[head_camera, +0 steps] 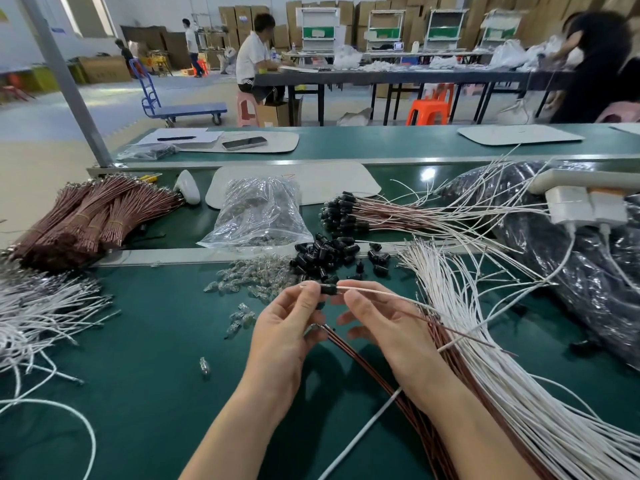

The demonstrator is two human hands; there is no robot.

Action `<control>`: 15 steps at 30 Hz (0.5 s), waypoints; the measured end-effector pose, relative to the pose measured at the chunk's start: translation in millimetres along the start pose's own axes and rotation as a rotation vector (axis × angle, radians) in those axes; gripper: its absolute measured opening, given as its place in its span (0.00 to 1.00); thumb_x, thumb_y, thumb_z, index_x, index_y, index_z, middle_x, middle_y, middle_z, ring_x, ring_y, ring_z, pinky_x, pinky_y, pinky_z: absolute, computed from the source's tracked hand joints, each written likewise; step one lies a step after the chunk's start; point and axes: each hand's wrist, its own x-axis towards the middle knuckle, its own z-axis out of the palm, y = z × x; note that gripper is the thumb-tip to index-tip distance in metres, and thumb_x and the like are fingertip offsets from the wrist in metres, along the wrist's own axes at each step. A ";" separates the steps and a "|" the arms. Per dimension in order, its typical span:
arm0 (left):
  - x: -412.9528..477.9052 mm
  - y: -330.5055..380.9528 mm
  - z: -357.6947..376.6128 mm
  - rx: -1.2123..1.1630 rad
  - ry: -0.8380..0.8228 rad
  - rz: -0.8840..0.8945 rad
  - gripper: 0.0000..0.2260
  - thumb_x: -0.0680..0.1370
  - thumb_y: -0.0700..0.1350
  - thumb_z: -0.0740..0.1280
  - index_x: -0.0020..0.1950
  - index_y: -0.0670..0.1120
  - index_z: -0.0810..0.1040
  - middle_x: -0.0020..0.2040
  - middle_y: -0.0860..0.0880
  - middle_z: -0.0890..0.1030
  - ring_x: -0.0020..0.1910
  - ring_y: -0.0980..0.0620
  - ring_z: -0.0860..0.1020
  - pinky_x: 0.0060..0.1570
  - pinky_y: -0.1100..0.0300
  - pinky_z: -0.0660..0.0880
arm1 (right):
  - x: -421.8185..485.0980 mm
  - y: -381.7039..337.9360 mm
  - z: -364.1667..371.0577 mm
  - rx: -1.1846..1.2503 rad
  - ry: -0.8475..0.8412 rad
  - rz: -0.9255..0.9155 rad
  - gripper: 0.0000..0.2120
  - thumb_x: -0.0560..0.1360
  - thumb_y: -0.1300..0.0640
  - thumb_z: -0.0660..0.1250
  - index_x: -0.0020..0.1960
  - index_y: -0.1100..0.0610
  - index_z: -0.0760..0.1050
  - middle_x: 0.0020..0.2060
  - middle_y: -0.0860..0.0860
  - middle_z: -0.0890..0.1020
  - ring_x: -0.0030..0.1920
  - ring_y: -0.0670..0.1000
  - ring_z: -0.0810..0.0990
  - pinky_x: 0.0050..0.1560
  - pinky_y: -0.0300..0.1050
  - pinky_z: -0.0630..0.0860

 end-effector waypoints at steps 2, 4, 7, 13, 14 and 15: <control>-2.4 -1.3 1.4 0.095 -0.038 0.047 0.09 0.66 0.55 0.75 0.42 0.53 0.86 0.42 0.50 0.83 0.35 0.57 0.78 0.35 0.62 0.77 | 2.0 1.0 1.0 0.070 0.084 -0.010 0.11 0.76 0.45 0.69 0.54 0.45 0.85 0.51 0.50 0.87 0.47 0.51 0.86 0.42 0.40 0.80; -4.0 -4.2 2.3 0.193 -0.063 0.102 0.08 0.69 0.55 0.74 0.44 0.53 0.85 0.39 0.50 0.82 0.35 0.56 0.78 0.35 0.63 0.77 | 3.4 1.3 1.4 0.123 0.142 -0.009 0.11 0.75 0.45 0.68 0.52 0.46 0.85 0.49 0.50 0.87 0.46 0.51 0.86 0.40 0.40 0.80; -6.1 -8.4 3.6 0.254 -0.077 0.147 0.07 0.72 0.52 0.73 0.45 0.50 0.84 0.39 0.48 0.82 0.35 0.55 0.78 0.36 0.63 0.78 | 4.2 1.8 1.0 0.109 0.175 -0.016 0.11 0.74 0.44 0.68 0.51 0.47 0.85 0.48 0.49 0.87 0.46 0.52 0.87 0.39 0.41 0.81; -6.8 -12.8 4.5 0.326 -0.080 0.166 0.08 0.76 0.49 0.71 0.49 0.46 0.83 0.40 0.48 0.84 0.35 0.55 0.79 0.35 0.64 0.78 | 3.8 5.2 3.1 0.057 0.182 -0.029 0.10 0.78 0.48 0.65 0.51 0.49 0.84 0.46 0.51 0.87 0.46 0.52 0.87 0.39 0.41 0.81; -6.7 -13.6 5.1 0.335 -0.084 0.171 0.07 0.77 0.49 0.71 0.49 0.45 0.83 0.39 0.48 0.84 0.35 0.54 0.79 0.35 0.63 0.78 | 4.2 5.9 3.2 0.059 0.184 -0.020 0.10 0.79 0.49 0.64 0.51 0.49 0.84 0.46 0.52 0.87 0.46 0.52 0.87 0.39 0.41 0.81; -6.6 -14.1 5.3 0.340 -0.090 0.175 0.07 0.77 0.48 0.71 0.49 0.45 0.83 0.39 0.48 0.84 0.35 0.54 0.79 0.35 0.63 0.78 | 4.4 6.5 2.5 0.065 0.189 -0.010 0.10 0.81 0.51 0.64 0.51 0.50 0.84 0.46 0.52 0.87 0.46 0.53 0.87 0.39 0.40 0.81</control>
